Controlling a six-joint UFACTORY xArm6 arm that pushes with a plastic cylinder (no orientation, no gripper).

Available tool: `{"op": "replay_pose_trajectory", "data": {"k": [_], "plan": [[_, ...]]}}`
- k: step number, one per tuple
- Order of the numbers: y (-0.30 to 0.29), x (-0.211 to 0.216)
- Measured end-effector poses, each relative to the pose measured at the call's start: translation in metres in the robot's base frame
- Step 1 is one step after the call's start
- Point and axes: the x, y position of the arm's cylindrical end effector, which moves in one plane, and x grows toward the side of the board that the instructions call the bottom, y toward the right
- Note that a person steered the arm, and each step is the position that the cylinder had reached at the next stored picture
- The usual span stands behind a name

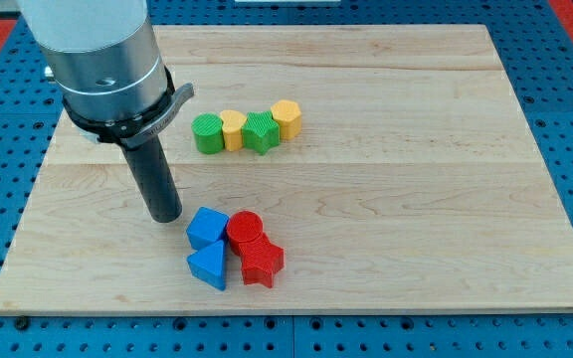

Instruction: Separate the group blocks

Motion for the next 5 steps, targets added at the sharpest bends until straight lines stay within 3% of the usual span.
{"op": "replay_pose_trajectory", "data": {"k": [2, 4, 5], "plan": [[-0.019, 0.002], [-0.023, 0.104], [0.011, 0.103]]}}
